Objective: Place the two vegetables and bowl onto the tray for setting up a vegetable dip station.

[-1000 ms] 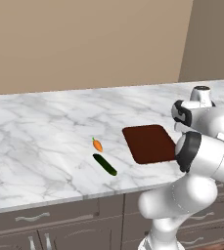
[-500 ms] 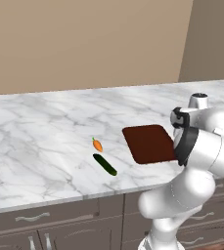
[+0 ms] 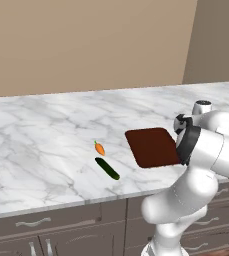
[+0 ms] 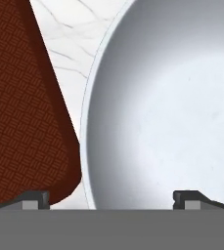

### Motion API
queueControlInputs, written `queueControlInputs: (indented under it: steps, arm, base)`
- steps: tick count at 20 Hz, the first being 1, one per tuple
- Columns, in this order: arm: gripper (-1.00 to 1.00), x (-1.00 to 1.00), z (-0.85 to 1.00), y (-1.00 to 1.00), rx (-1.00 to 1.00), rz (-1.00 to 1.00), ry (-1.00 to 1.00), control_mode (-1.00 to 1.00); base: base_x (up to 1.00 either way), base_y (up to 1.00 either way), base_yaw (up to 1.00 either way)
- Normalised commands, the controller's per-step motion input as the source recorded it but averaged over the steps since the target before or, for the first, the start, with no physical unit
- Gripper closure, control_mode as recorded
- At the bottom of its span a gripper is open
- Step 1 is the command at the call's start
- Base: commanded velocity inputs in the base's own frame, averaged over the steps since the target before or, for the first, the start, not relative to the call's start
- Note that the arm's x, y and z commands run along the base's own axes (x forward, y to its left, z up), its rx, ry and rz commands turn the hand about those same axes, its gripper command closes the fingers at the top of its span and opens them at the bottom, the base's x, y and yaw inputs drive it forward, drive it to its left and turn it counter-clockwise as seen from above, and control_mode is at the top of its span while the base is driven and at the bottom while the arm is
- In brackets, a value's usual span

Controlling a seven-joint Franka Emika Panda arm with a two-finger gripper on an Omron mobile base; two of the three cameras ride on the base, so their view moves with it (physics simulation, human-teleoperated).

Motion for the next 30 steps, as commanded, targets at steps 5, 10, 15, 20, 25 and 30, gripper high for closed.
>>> queueControlInputs:
  steps: [5, 10, 15, 20, 25, 30]
  arm:
    - [1.0, 0.0, -0.11, 0.0, 0.0, 0.0, 0.0, -1.0]
    - [1.0, 0.01, -0.01, 0.0, 0.0, 0.0, 0.0, -1.0]
    - [1.0, 0.01, 0.0, 0.01, 0.0, 0.0, 0.01, -1.0]
    - [1.0, 0.01, 0.29, 0.02, -0.08, 0.03, 0.0, -1.0]
    - [1.0, 0.21, 0.62, 0.26, -0.13, 0.18, -0.07, -1.0]
    - [1.0, 0.17, 0.41, 0.36, -0.15, 0.27, -0.03, -1.0]
  base:
    - [0.0, 0.0, 0.0]
    - [0.0, 0.0, 0.0]
    - [0.0, 0.0, 0.0]
    - [0.0, 0.0, 0.0]
    - [0.0, 0.0, 0.0]
    - [0.0, 0.0, 0.0]
